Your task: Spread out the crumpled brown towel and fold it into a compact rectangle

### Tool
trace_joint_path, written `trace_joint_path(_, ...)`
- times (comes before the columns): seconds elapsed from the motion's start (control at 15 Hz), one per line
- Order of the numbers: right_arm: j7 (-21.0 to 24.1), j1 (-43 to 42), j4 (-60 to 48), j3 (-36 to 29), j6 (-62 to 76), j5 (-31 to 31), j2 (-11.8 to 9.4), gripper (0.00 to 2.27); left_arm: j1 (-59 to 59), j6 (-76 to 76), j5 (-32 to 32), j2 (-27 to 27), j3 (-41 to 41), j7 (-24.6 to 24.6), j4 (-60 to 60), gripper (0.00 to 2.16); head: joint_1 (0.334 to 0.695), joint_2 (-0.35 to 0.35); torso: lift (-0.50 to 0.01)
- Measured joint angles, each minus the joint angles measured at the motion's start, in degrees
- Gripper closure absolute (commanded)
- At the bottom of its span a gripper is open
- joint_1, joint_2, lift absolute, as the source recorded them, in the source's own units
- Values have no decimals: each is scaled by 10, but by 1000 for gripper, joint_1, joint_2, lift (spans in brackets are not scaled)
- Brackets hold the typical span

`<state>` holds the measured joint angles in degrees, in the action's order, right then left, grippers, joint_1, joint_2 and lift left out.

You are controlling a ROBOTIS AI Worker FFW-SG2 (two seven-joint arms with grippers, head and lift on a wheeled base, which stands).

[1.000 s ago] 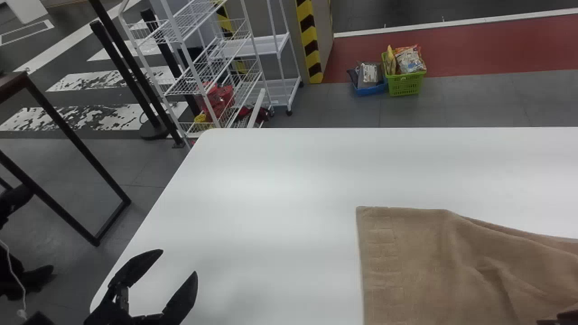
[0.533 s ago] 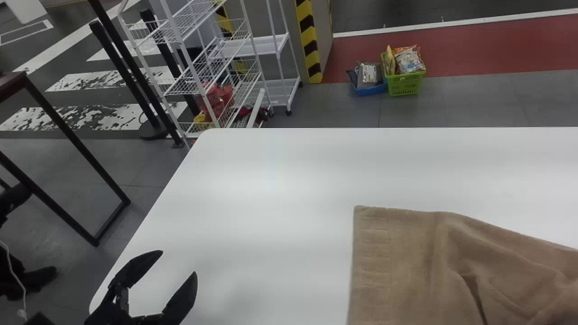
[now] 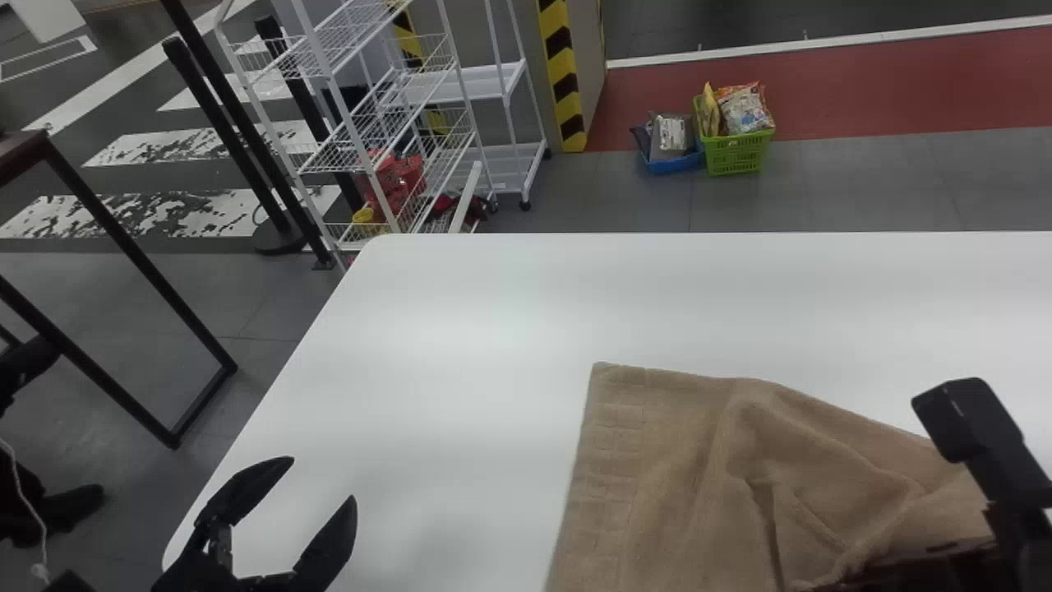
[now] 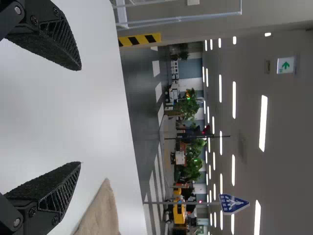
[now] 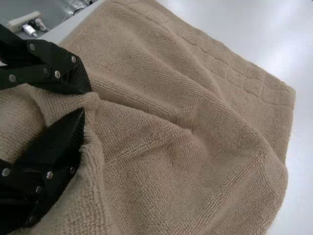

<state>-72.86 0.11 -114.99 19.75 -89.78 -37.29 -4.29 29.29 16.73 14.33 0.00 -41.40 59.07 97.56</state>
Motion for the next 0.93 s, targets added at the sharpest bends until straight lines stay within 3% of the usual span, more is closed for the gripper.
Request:
trace_joint_path(0.2,26,-28,36,-2,9,28,33,697,0,0,0,0,0,0,1,137,695,350,-127)
trace_joint_path(0.33,39,-38,42,-4,15,51,41,677,0,0,0,0,0,1,1,137,695,350,-127)
trace_joint_path(0.47,42,-42,42,-6,15,62,43,83,0,0,0,0,0,2,1,137,695,350,-127)
trace_joint_path(0.53,43,-42,39,-10,14,67,43,12,0,1,0,0,0,3,1,137,695,350,-127)
trace_joint_path(0.73,41,-25,3,-41,11,109,43,33,0,11,0,0,1,17,0,137,695,350,-127)
trace_joint_path(0.93,-17,-4,-68,-114,4,142,38,73,1,44,-4,0,4,57,0,140,695,350,-127)
